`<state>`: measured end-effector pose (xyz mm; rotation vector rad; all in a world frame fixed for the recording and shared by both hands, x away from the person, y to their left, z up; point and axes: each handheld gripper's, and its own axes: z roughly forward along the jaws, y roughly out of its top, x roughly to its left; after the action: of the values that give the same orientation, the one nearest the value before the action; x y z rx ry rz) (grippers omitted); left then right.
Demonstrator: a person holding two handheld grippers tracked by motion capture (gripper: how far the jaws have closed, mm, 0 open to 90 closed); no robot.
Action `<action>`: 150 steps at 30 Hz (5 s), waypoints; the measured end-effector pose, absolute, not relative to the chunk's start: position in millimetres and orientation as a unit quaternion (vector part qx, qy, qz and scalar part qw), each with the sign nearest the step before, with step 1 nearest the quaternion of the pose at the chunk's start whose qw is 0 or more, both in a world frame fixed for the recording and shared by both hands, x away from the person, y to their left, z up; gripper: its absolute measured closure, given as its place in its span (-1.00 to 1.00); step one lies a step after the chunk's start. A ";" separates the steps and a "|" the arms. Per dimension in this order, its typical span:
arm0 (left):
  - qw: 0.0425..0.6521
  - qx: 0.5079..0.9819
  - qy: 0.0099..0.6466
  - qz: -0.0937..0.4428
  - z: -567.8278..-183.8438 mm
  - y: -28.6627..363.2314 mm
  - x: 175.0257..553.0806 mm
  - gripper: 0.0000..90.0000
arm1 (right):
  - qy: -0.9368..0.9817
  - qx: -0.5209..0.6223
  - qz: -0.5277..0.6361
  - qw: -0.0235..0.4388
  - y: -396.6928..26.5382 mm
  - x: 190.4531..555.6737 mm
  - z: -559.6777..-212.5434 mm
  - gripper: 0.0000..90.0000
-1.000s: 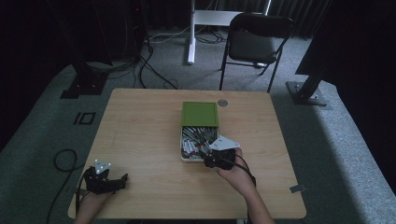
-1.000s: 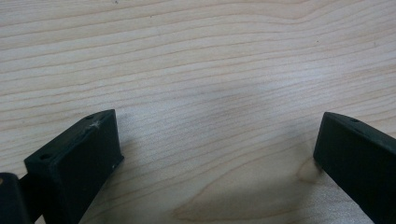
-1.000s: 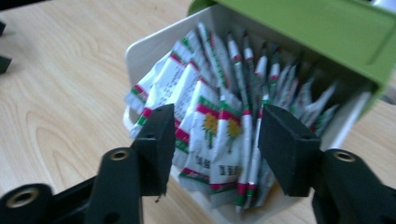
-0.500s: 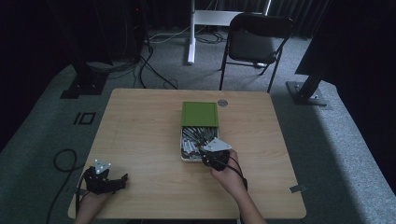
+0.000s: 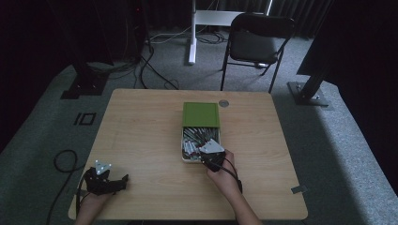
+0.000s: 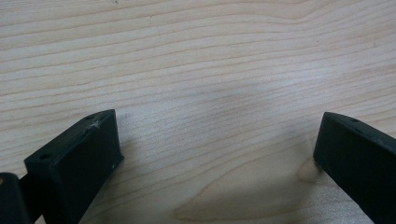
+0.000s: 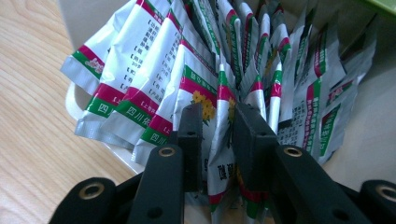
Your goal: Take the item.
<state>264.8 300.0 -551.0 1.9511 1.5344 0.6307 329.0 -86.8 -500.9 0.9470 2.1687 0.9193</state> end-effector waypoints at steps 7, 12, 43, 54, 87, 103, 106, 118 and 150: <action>0.286 0.730 0.574 0.236 -551.1 300.0 264.8 -0.97 | 0.811 0.363 0.333 0.316 -81.6 329.4 -505.2 0.76; 0.286 0.730 0.574 0.236 -551.1 300.0 264.8 -0.97 | 0.809 0.371 0.325 0.321 -81.0 330.4 -503.4 0.92; 0.287 0.730 0.574 0.236 -551.1 300.0 264.9 -0.97 | 0.751 0.379 0.455 0.294 -107.3 321.0 -411.1 0.95; 0.286 0.731 0.574 0.236 -551.0 300.1 264.8 -0.97 | 0.723 0.416 0.441 0.331 -152.0 325.6 -403.1 0.96; 0.286 0.730 0.574 0.236 -551.1 300.0 264.8 -0.97 | 0.687 0.524 0.337 0.374 -255.9 366.1 -454.0 0.96; 0.286 0.730 0.574 0.236 -551.0 300.0 264.8 -0.97 | 0.699 0.548 0.290 0.356 -261.0 384.9 -500.1 0.96; 0.286 0.730 0.574 0.236 -551.1 300.0 264.8 -0.97 | 0.699 0.554 0.294 0.343 -259.7 386.8 -508.0 0.96; 0.286 0.730 0.574 0.236 -551.0 300.0 264.8 -0.97 | 0.704 0.557 0.318 0.304 -239.4 390.3 -521.3 0.96; 0.286 0.730 0.574 0.236 -551.0 299.9 264.8 -0.97 | 0.705 0.530 0.406 0.240 -228.0 392.9 -529.5 0.02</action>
<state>264.8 299.9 -551.0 1.9507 1.5347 0.6309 392.9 -228.0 -529.5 1.4502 1.9297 1.1122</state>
